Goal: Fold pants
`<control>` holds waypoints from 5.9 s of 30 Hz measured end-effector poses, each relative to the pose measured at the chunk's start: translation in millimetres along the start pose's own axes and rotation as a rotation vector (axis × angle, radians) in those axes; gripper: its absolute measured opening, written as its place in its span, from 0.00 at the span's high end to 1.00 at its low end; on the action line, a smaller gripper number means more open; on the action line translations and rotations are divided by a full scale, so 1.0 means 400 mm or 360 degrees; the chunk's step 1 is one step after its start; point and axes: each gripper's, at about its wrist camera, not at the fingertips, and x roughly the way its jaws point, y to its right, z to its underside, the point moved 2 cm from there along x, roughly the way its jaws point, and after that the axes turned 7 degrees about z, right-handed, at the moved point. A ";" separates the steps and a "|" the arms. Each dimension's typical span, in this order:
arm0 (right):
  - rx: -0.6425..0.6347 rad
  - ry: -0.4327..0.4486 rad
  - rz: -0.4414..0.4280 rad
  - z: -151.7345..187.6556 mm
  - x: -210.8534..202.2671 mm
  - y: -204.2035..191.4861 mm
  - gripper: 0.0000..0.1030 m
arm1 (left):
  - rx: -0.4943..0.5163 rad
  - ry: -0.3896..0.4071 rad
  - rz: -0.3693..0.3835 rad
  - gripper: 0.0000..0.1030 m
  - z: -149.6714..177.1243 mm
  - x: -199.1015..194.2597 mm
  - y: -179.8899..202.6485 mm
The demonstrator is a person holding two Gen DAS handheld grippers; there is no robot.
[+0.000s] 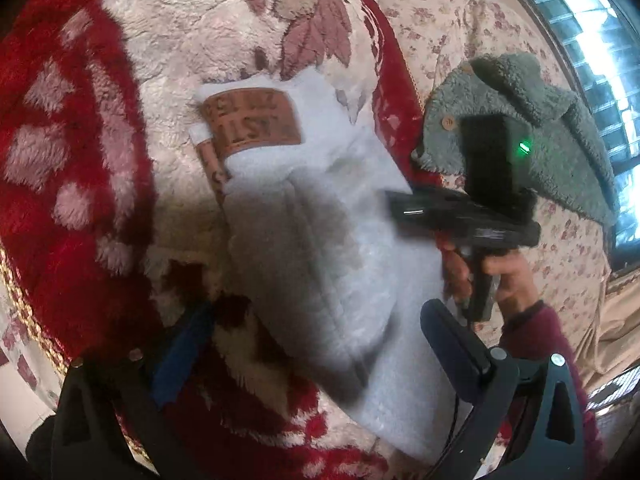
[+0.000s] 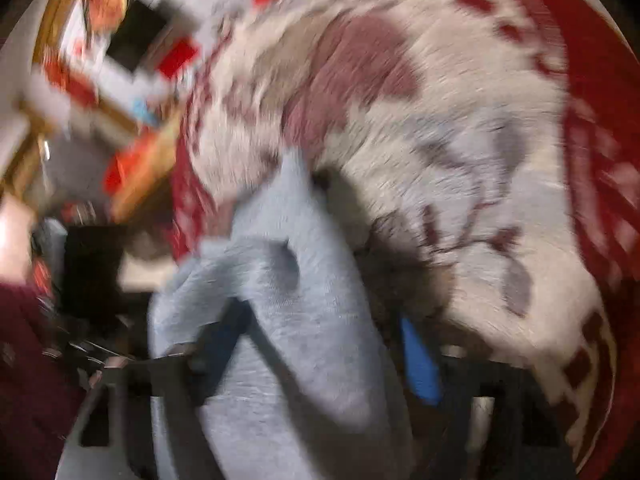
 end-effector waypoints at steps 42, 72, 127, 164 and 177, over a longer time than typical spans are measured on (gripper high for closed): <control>0.0194 0.0512 0.0526 0.367 -0.569 -0.250 0.67 | 0.1045 0.0050 0.0168 0.75 0.227 -0.061 0.519; 0.1323 0.0953 0.0954 0.904 -0.714 -0.389 0.37 | 0.1432 -0.0214 0.0406 0.04 0.613 -0.042 0.615; 0.1949 0.1233 0.1314 1.205 -0.607 -0.604 0.20 | 0.1511 -0.0301 0.0089 0.04 0.657 0.097 0.682; 0.2630 0.1813 0.0843 1.588 -0.551 -0.454 0.18 | 0.1560 -0.0644 0.0150 0.04 0.746 0.280 0.777; 0.2522 0.1800 0.0944 1.614 -0.535 -0.471 0.54 | 0.1616 -0.1113 0.0276 0.04 0.792 0.569 0.963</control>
